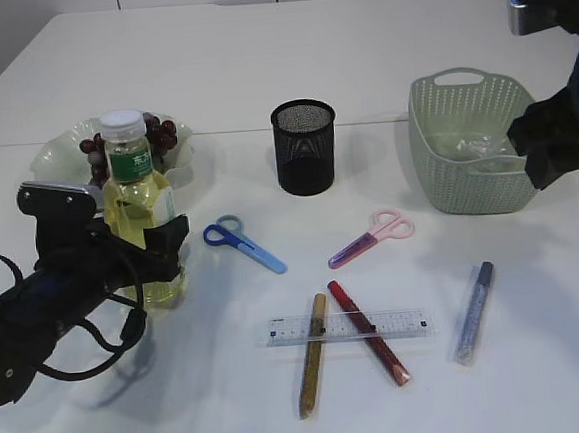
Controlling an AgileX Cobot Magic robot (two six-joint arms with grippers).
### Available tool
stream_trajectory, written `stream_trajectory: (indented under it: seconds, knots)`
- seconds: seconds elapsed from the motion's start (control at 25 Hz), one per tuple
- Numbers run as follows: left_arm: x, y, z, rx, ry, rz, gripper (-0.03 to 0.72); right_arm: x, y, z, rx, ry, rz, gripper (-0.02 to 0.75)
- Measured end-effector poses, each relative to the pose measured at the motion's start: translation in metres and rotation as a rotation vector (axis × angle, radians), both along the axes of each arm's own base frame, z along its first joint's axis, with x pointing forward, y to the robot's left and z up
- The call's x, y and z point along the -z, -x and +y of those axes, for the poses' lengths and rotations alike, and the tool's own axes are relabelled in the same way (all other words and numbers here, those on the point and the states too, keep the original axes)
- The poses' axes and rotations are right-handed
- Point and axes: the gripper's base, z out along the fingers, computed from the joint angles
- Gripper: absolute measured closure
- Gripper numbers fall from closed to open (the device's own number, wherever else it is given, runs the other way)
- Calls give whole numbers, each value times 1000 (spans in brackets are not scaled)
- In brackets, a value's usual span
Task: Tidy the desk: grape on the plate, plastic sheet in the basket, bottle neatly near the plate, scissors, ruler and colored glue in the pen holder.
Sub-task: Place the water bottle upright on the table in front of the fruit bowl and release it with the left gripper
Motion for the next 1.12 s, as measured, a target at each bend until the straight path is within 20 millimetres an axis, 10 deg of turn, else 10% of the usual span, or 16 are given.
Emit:
stream_trajectory:
  seconds: [0.4,1.12]
  knots:
    - [-13,1,1,-6,11,-26,95,0,0,0,0,0,0,215]
    - [-130,11,5,-8,117,-323,99,0,0,0,0,0,0,215]
